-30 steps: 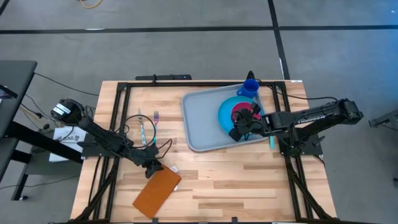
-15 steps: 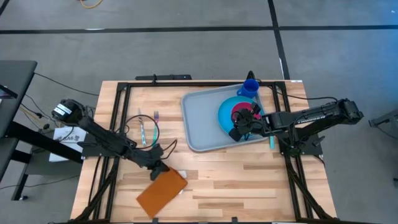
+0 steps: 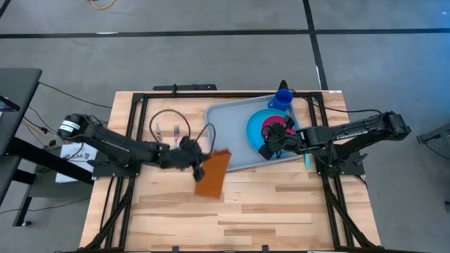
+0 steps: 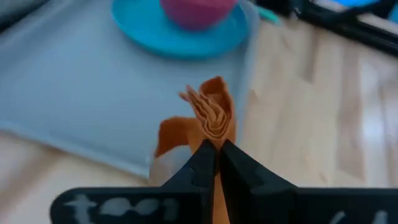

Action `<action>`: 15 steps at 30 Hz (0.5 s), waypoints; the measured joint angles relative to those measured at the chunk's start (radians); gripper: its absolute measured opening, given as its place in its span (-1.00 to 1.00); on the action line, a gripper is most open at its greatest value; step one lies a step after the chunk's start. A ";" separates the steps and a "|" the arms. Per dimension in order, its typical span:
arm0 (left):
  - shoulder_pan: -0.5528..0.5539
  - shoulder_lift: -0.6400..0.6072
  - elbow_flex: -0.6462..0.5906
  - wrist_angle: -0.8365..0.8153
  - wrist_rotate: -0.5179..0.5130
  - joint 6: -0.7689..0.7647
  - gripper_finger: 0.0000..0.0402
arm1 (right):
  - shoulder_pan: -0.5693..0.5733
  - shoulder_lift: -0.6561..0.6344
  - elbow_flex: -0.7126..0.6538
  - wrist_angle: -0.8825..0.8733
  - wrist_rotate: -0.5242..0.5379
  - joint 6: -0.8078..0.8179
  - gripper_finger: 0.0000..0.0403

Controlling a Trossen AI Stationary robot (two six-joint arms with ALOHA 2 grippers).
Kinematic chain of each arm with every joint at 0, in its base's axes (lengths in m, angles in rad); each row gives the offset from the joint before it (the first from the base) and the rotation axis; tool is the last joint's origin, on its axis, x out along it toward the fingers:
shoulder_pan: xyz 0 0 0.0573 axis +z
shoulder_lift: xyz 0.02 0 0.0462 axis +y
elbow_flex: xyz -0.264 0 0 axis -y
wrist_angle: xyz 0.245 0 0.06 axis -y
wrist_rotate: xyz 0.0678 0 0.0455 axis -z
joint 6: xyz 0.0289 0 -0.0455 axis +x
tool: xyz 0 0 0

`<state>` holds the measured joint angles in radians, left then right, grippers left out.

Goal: Set up tray
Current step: Put the orange table napkin to the left of blue plate on the gray serving tray

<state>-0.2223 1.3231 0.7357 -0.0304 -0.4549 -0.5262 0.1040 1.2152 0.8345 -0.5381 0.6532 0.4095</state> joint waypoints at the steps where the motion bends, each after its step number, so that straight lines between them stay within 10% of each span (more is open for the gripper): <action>1: 0.026 0.000 0.005 -0.002 0.000 0.020 -1.00 | -0.001 0.000 0.000 0.000 0.000 -0.001 -0.37; 15: 0.310 0.181 0.006 0.293 0.174 0.231 -1.00 | -0.001 0.000 0.000 0.002 0.002 -0.026 -0.37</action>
<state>0.0872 1.5039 0.7414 0.2622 -0.2813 -0.2956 0.1028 1.2155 0.8342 -0.5362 0.6556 0.3840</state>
